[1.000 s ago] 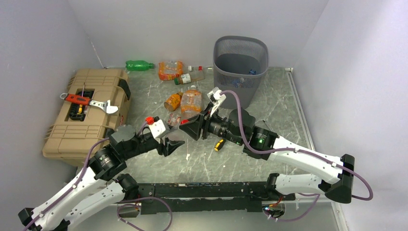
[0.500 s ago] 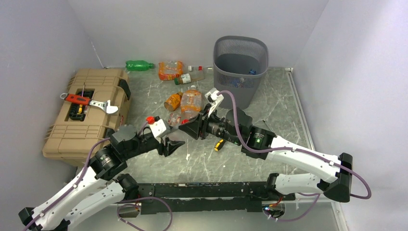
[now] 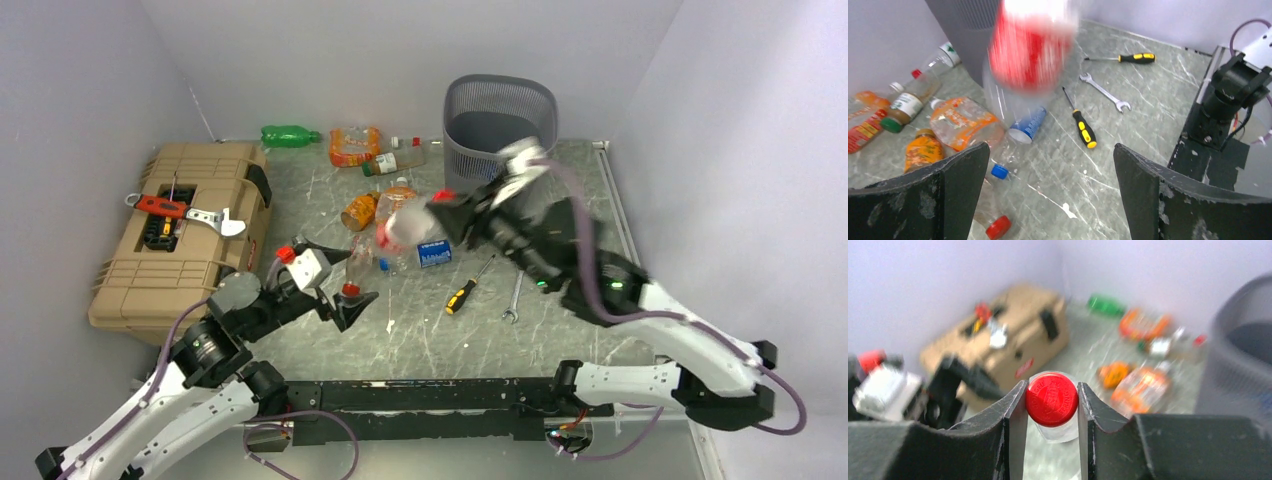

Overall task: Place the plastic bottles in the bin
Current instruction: Place the plastic bottle in the trash bin.

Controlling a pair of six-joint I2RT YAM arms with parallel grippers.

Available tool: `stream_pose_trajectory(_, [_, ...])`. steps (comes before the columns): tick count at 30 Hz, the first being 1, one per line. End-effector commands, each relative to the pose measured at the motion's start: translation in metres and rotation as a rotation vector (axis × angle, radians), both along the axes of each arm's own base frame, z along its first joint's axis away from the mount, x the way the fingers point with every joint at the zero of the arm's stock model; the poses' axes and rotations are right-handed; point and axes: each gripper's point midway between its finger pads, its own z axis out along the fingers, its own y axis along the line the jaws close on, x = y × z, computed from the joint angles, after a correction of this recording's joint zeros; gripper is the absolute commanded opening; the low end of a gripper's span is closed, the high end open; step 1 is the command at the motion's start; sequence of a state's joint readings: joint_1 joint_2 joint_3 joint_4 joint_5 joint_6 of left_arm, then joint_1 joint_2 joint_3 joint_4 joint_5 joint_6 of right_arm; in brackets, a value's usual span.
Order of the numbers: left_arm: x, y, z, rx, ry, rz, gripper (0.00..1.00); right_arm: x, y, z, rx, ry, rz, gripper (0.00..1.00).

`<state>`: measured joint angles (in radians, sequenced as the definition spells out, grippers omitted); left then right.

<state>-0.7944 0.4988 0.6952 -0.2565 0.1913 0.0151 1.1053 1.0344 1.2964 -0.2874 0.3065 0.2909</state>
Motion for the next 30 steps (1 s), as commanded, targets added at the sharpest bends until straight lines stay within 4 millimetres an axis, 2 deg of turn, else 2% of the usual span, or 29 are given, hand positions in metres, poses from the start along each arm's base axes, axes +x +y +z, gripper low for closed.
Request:
stream_pose_trajectory(1, [0.007,0.013,0.026,-0.084,-0.081,0.083,1.0,0.014,-0.127,0.125,0.115,-0.246,-0.414,0.0])
stream_pose_trajectory(3, [0.011,0.017,0.027,-0.09,-0.083,0.114,0.99,0.017,-0.169,0.154,0.155,-0.325,-0.584,0.0])
stream_pose_trajectory(5, [0.015,0.02,0.027,-0.087,-0.082,0.145,1.0,0.021,-0.193,0.17,0.157,-0.384,-0.719,0.0])
stream_pose_trajectory(8, [0.019,0.024,0.025,-0.082,-0.082,0.176,0.99,0.037,-0.195,0.181,0.057,-0.43,-0.845,0.0])
stream_pose_trajectory(10, [0.019,0.023,0.023,-0.073,-0.08,0.168,0.99,0.054,-0.18,0.187,0.023,-0.427,-0.842,0.0])
stream_pose_trajectory(13, [0.019,0.018,0.019,-0.053,-0.063,0.15,0.99,0.104,-0.174,0.185,-0.012,-0.358,-0.84,0.0])
stream_pose_trajectory(18, [0.025,0.016,0.012,-0.02,-0.042,0.162,0.99,0.183,-0.161,0.155,-0.065,-0.25,-0.816,0.0])
stream_pose_trajectory(21, [0.03,0.017,0.009,-0.013,-0.033,0.188,1.0,0.227,-0.164,0.133,-0.033,-0.154,-0.813,0.0])
stream_pose_trajectory(25, [0.029,0.018,0.005,0.009,-0.035,0.187,1.0,0.264,-0.157,0.09,-0.054,-0.075,-0.799,0.0])
stream_pose_trajectory(30, [0.033,0.024,0.003,0.031,-0.041,0.219,0.99,0.285,-0.129,0.043,-0.042,-0.026,-0.693,0.0])
